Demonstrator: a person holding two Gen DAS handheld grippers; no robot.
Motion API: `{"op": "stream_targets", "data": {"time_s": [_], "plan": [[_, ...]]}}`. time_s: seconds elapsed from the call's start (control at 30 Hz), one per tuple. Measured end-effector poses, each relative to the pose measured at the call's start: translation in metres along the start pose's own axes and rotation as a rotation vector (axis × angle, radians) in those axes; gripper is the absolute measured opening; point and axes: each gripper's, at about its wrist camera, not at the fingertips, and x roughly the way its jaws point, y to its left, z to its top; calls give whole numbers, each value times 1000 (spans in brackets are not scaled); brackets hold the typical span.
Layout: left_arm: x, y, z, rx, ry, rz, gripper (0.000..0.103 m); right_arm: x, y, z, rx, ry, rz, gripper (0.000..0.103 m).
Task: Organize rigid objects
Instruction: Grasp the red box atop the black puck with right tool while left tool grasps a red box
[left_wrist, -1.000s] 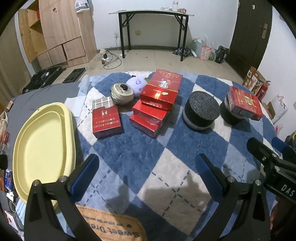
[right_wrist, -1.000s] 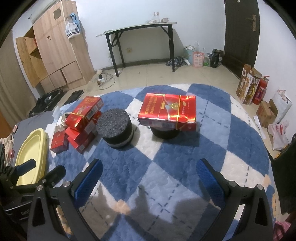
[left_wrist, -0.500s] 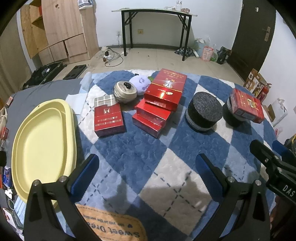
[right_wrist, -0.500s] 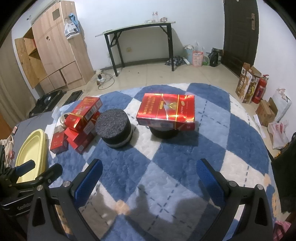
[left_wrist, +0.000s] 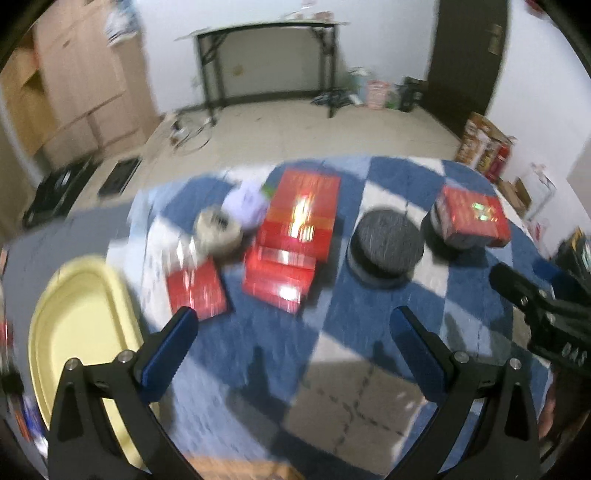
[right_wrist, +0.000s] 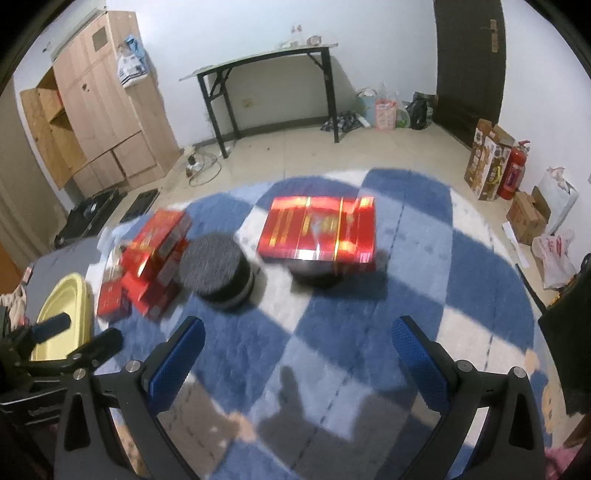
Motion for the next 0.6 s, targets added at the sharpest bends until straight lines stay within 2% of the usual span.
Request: {"op": "stream_targets", "data": {"time_s": [0.07, 0.2, 0.33, 0.53, 0.6], "plan": [[5, 3, 15, 36, -19, -10, 103, 6, 1, 15, -3, 0, 9, 103], [31, 1, 43, 105, -10, -45, 103, 21, -1, 41, 18, -29, -37, 103], [58, -3, 52, 161, 11, -16, 103, 50, 2, 48, 14, 18, -60, 103], [78, 7, 55, 113, 14, -53, 103, 80, 5, 51, -1, 67, -92, 103], [78, 13, 55, 83, -4, -73, 93, 83, 4, 53, 10, 73, -92, 103]]}}
